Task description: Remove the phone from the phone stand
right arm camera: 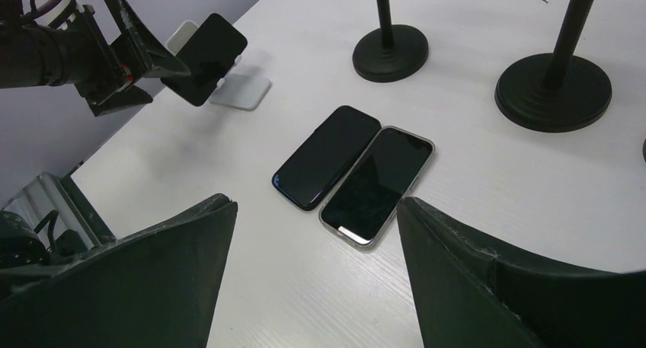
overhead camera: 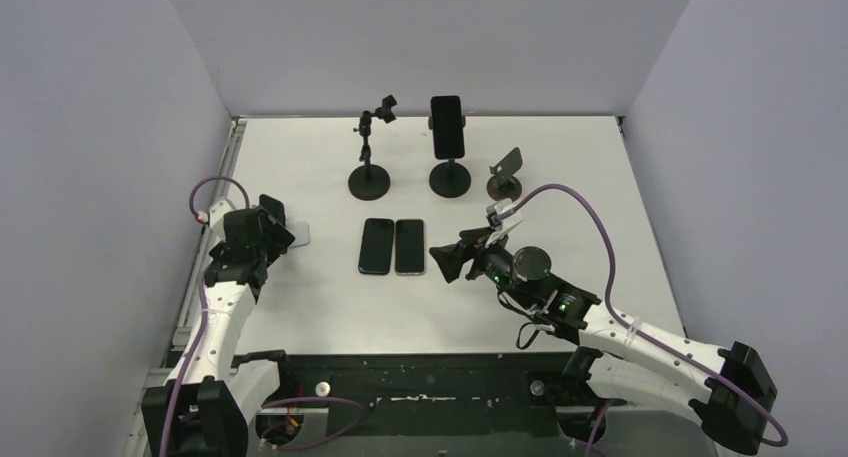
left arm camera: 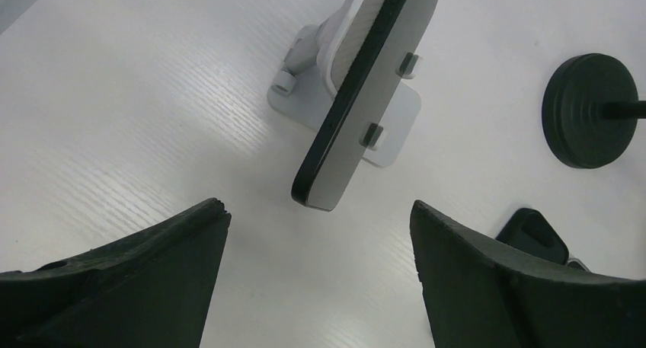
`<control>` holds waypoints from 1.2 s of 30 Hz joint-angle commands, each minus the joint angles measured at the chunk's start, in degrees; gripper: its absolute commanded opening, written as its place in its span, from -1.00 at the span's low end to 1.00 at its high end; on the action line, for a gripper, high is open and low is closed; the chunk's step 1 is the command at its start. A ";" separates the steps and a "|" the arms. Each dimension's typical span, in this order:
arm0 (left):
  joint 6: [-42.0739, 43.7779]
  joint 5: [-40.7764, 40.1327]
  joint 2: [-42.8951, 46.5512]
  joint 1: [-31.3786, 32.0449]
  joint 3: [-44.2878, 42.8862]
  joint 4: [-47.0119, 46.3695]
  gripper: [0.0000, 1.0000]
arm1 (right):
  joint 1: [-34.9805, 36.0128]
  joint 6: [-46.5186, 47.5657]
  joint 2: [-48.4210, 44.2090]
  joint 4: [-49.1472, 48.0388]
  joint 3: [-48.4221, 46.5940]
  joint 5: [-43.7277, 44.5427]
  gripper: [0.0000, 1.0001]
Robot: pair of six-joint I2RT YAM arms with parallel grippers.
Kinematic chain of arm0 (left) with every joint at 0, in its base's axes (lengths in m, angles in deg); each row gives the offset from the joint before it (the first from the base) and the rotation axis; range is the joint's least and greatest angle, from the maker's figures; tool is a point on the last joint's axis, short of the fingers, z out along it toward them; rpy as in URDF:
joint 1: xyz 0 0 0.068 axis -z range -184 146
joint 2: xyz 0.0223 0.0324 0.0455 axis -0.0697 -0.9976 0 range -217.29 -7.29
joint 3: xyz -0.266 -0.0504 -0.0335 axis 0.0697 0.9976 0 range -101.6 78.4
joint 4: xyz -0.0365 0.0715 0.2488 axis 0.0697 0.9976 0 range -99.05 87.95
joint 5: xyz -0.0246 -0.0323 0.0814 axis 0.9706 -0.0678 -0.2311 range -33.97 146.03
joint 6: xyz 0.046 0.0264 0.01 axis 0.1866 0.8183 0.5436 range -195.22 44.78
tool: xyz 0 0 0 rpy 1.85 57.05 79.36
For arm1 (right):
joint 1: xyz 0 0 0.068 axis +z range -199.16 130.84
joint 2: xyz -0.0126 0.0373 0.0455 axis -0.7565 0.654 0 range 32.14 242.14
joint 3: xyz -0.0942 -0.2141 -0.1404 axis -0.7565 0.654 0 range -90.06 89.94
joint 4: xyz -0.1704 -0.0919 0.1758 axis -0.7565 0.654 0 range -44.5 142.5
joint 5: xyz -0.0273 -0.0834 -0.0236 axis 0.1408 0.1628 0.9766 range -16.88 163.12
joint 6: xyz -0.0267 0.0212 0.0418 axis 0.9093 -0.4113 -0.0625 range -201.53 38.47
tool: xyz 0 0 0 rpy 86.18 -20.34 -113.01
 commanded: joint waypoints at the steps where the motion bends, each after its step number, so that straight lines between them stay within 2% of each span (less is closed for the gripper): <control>1: 2.54 1.96 0.00 -0.36 -0.08 -6.41 0.68 | -0.42 0.03 -1.21 -2.90 0.84 1.75 0.59; 7: 3.02 5.56 -0.87 -2.66 1.13 -9.12 0.29 | -0.61 1.41 -1.49 -2.00 0.30 1.45 0.59; 13: 2.98 5.99 -1.84 -4.24 1.37 -9.54 0.21 | -1.09 1.81 -2.04 -2.13 0.64 1.21 0.59; 19: 2.97 8.58 -3.92 -5.39 1.61 -11.47 0.02 | -1.36 1.35 -2.29 -2.45 1.20 1.22 0.59; 36: 1.99 12.62 -6.80 -7.74 3.30 -16.28 -0.25 | -2.34 0.90 -1.78 -2.72 1.21 1.28 0.59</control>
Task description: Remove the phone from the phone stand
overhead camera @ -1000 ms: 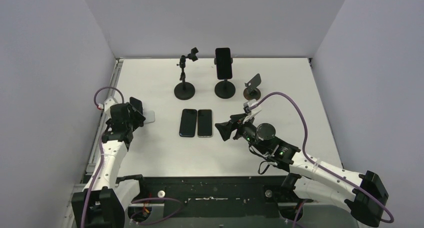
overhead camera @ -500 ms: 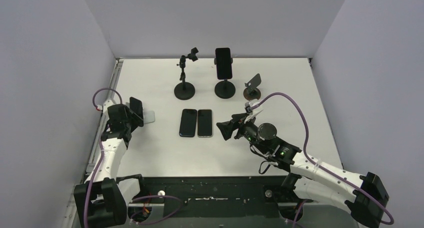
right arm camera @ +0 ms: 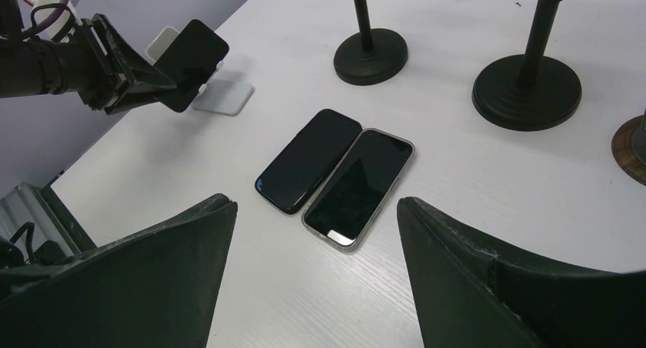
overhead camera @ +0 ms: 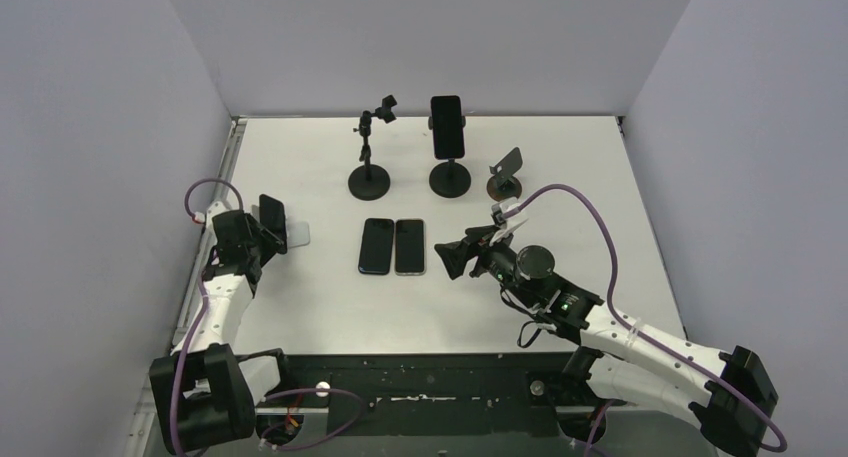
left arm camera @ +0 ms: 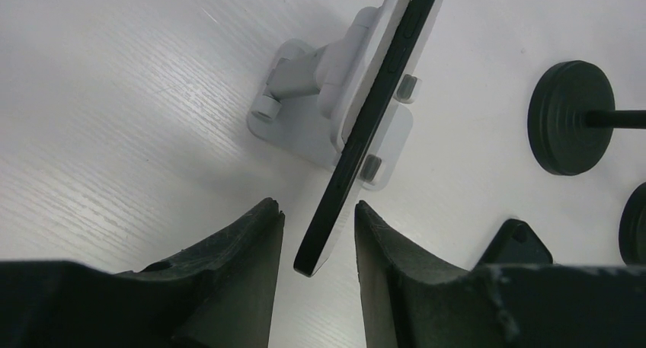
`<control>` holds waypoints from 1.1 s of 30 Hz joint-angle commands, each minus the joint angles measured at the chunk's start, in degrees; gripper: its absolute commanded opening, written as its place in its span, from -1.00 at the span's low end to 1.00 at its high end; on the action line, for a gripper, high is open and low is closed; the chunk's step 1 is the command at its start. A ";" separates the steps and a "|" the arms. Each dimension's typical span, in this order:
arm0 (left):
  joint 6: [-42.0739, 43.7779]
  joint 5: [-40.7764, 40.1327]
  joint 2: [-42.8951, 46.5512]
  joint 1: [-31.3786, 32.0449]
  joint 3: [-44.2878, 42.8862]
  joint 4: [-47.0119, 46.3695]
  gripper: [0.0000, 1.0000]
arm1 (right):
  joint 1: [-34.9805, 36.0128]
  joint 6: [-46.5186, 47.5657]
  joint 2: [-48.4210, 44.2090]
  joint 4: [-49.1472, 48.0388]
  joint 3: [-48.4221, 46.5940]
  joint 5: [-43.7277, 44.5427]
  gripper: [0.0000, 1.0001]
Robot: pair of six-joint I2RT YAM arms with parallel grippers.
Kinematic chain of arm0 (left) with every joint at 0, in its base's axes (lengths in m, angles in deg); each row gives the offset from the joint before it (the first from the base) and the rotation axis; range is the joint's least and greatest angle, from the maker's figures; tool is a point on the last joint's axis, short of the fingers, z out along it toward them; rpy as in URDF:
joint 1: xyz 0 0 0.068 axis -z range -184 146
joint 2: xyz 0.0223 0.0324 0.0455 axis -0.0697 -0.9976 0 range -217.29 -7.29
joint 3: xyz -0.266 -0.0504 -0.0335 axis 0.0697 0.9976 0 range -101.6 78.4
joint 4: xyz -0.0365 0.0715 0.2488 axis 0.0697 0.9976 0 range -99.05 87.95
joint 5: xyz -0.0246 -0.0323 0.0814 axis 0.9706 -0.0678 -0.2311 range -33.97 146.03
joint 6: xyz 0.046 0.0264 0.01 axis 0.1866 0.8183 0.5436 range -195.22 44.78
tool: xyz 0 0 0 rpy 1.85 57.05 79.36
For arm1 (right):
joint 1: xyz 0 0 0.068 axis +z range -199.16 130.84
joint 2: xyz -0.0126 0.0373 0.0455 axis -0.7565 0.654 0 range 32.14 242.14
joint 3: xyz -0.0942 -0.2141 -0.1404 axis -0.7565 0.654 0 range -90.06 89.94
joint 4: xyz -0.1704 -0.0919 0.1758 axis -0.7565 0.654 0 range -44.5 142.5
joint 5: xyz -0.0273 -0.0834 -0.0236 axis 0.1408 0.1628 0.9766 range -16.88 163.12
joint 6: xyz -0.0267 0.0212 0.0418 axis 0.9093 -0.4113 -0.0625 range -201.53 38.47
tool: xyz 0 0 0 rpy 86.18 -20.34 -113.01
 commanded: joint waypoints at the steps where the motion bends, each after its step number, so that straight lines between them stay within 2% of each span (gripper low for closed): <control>1: -0.24 1.82 -0.21 -0.54 0.13 -4.16 -0.29 | -0.53 0.25 -0.53 -2.51 0.11 0.86 0.59; 16: -0.19 2.92 1.72 -0.10 0.51 -3.54 -1.00 | -0.77 0.00 -0.62 -2.07 0.23 0.83 0.59; 33: 1.77 1.15 7.77 4.94 -0.48 -3.39 -1.00 | -0.83 -0.13 -1.14 -0.79 -0.45 0.57 0.59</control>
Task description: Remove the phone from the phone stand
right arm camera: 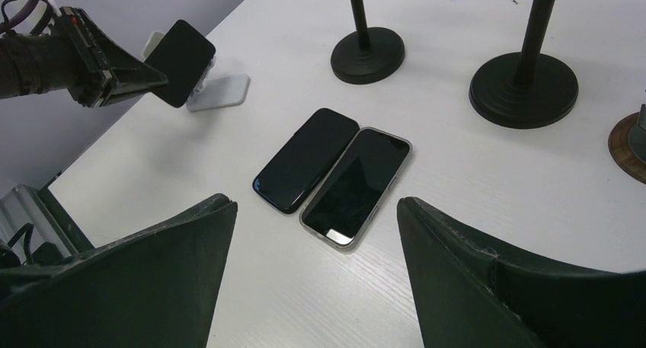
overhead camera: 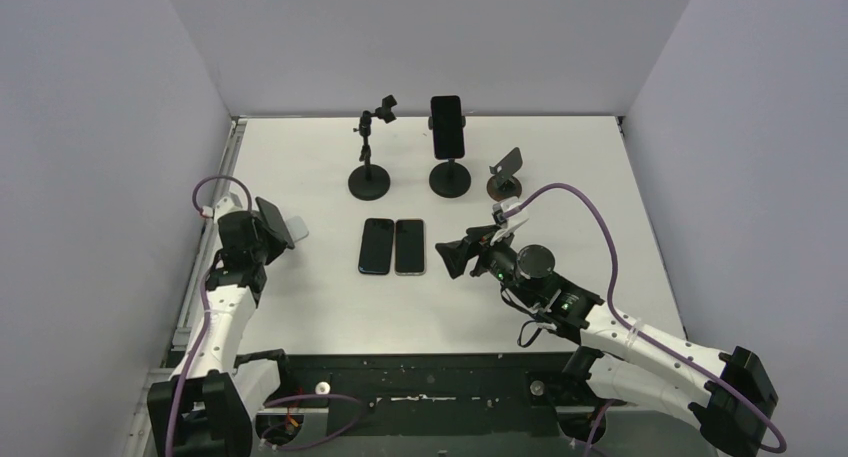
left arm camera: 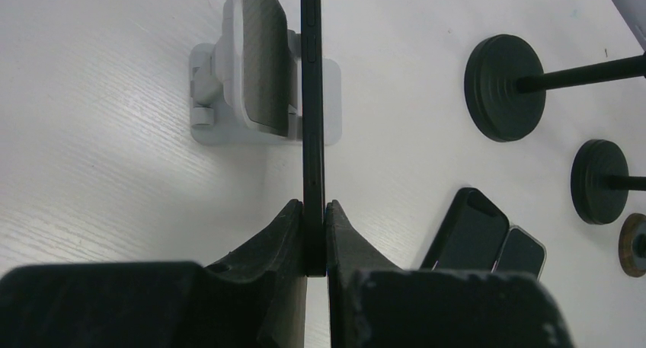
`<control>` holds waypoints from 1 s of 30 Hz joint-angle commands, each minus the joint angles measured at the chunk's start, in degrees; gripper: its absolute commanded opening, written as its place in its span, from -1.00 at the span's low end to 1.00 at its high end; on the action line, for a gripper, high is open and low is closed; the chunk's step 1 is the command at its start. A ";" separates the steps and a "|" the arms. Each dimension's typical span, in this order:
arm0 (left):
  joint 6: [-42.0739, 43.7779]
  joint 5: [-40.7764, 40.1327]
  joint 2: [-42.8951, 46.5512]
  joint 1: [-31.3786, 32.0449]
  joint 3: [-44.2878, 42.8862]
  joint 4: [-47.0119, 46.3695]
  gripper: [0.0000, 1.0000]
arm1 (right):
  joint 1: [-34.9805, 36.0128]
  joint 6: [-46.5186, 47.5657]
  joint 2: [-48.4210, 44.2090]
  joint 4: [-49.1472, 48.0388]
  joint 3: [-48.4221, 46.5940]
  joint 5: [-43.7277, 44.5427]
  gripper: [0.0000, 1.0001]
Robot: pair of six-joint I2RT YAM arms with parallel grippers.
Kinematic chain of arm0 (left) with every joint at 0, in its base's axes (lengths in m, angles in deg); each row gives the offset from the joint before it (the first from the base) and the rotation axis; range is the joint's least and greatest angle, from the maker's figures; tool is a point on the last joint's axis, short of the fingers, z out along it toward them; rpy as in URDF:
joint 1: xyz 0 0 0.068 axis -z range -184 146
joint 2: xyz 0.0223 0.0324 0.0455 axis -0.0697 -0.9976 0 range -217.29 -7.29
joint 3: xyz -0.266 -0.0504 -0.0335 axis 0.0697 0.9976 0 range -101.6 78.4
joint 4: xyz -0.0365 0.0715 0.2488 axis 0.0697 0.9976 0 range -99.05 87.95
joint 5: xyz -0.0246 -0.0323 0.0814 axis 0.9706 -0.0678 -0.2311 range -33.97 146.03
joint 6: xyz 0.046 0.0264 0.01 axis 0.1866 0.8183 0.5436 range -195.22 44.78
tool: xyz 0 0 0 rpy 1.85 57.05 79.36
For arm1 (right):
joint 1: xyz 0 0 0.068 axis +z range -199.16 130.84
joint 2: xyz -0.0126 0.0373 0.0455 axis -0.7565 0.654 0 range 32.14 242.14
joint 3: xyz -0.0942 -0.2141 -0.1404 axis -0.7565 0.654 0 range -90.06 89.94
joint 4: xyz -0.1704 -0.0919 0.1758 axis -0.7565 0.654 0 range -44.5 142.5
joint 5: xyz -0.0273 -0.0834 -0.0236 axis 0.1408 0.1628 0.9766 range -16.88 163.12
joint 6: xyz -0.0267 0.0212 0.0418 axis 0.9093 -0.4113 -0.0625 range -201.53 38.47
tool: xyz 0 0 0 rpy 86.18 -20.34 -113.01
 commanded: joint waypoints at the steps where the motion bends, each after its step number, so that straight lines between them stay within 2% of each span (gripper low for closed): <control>1: 1.55 -1.02 2.16 1.20 -1.79 -2.19 -1.00 | -0.28 0.07 -1.19 -0.75 -0.68 0.57 0.59; 8: 2.04 -2.59 3.82 3.11 -5.20 0.32 -1.00 | -0.29 -0.14 -1.22 0.66 -2.06 0.22 0.59; 19: -0.65 -0.41 4.84 6.03 -14.51 6.87 -1.00 | -0.31 -2.35 -1.75 2.39 -4.36 -0.56 0.59; 24: -2.66 2.60 5.33 7.00 -16.77 7.47 -1.00 | -0.25 -4.05 -2.36 3.18 -5.46 -1.28 0.58; 30: -6.61 9.56 6.14 12.59 -17.23 2.11 -1.00 | -0.32 -6.17 -2.64 7.87 -9.29 -1.54 0.58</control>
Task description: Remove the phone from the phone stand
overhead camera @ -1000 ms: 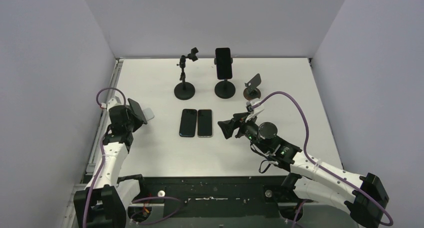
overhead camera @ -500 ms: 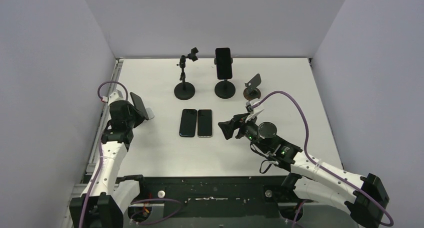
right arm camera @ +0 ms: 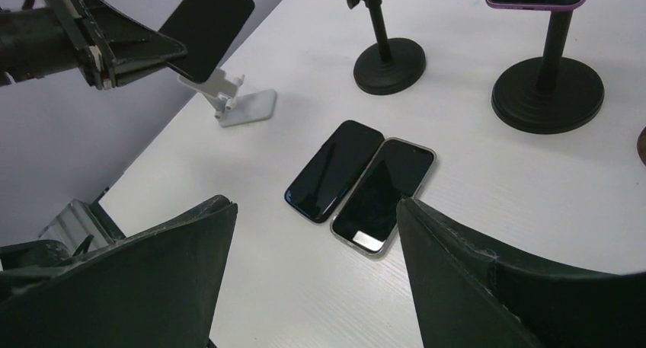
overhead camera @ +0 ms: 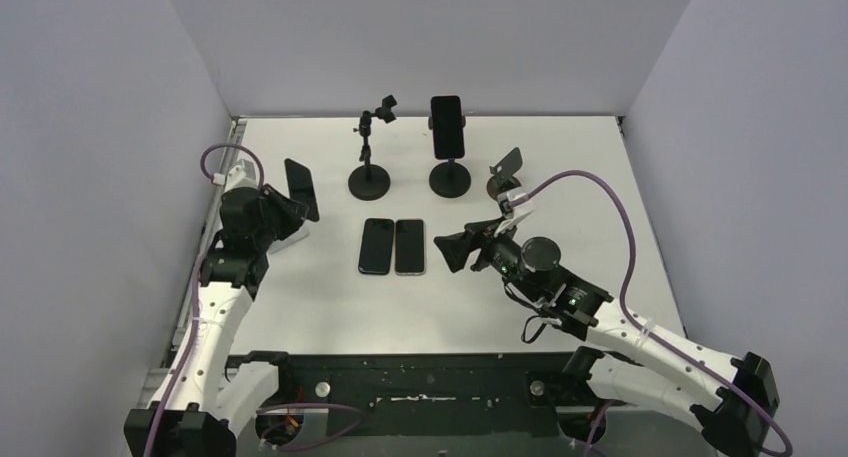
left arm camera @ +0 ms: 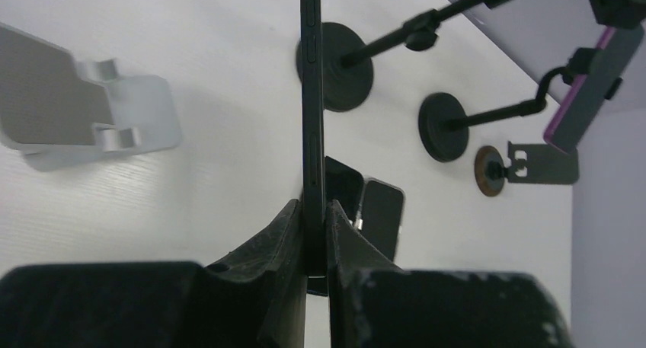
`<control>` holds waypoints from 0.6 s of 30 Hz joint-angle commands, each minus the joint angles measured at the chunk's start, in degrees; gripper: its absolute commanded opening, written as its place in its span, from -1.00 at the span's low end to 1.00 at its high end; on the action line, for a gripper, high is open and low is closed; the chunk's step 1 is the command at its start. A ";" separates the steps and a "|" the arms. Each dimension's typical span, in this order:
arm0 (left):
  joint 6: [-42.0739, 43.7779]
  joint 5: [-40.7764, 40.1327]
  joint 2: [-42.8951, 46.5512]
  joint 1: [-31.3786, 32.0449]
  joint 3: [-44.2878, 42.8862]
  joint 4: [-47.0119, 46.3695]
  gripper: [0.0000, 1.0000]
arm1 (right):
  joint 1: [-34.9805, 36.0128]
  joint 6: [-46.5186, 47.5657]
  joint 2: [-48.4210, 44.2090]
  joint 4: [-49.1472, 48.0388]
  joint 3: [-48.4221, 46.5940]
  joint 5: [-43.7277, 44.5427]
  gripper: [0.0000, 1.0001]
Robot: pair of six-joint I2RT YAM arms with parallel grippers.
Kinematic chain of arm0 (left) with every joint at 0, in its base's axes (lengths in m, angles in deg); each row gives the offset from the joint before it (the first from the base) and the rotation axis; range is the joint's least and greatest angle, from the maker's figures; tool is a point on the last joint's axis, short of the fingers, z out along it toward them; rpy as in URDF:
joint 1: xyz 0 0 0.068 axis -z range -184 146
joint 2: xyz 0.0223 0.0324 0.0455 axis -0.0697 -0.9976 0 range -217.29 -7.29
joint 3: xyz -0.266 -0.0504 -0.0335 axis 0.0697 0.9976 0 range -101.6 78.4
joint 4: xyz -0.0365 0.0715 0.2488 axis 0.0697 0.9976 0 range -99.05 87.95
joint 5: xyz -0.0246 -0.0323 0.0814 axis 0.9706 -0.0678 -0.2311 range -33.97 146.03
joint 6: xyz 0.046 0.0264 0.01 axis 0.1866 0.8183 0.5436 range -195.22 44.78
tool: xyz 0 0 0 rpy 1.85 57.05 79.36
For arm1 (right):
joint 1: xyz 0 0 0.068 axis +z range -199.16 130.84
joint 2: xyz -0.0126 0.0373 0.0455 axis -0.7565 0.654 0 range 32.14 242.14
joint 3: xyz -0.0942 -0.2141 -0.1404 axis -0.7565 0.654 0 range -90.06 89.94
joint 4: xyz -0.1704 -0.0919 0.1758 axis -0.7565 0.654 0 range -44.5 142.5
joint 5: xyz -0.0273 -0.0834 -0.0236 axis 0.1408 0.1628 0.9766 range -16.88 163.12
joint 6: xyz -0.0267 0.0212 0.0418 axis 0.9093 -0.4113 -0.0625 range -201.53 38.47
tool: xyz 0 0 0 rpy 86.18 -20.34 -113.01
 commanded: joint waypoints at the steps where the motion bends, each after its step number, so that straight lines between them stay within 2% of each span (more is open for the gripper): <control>1: -4.10 7.67 2.30 3.95 -3.22 -8.60 -1.00 | -0.26 -2.38 -1.62 3.34 -5.21 -0.47 0.58; 6: -7.80 15.20 2.59 7.06 -0.80 -17.41 -1.00 | -0.26 -5.38 -3.52 5.64 -5.44 -1.34 0.58; 10: -14.87 22.06 2.94 8.36 5.20 -31.70 -1.00 | -0.33 -9.68 -3.69 5.05 -4.71 -3.27 0.61; 18: -23.75 28.23 1.76 12.57 14.12 -53.88 -1.00 | -3.48 -19.83 0.46 -3.42 -4.52 -11.08 0.79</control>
